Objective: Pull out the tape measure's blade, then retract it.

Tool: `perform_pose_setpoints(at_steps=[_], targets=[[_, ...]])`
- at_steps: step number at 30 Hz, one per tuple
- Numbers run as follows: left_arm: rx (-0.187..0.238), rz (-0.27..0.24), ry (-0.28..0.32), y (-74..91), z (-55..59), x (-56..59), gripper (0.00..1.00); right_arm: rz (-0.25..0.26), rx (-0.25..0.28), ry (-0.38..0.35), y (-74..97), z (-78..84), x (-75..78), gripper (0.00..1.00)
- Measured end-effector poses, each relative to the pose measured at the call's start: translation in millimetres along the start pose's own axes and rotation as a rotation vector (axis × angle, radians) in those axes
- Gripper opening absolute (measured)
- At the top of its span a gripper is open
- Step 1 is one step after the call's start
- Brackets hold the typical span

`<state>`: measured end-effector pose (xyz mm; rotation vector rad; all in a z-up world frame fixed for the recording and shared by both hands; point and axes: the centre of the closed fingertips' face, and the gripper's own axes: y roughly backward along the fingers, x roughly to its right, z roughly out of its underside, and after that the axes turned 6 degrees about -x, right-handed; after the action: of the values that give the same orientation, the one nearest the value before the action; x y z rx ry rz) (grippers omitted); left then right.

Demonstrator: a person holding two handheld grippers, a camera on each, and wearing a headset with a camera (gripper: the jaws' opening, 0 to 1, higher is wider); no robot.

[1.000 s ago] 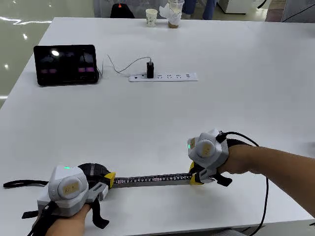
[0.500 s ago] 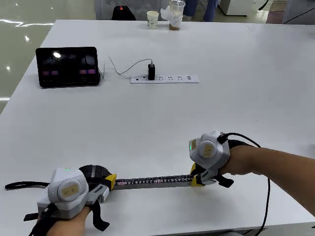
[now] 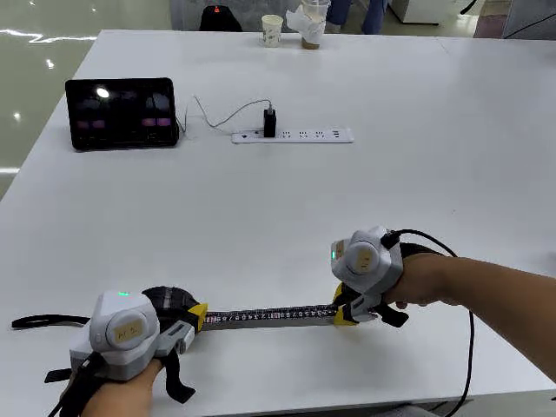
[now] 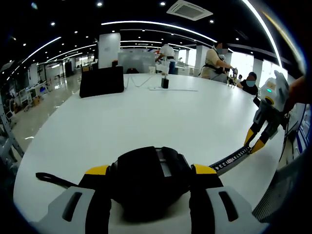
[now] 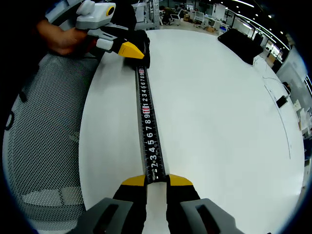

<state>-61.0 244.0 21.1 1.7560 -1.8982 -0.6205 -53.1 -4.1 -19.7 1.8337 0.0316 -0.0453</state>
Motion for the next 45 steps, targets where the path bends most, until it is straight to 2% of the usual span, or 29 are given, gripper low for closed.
perform_pose_setpoints(at_steps=[23,45], targets=[[0.000,0.001,0.003,-0.2,0.3,-0.2,0.60,0.015,-0.031,-0.013,-1.7,-8.2,-0.7,0.11],[0.005,0.002,0.002,-0.5,-0.5,-0.7,0.61,0.017,-0.033,-0.033,-3.3,-14.6,-0.8,0.11]])
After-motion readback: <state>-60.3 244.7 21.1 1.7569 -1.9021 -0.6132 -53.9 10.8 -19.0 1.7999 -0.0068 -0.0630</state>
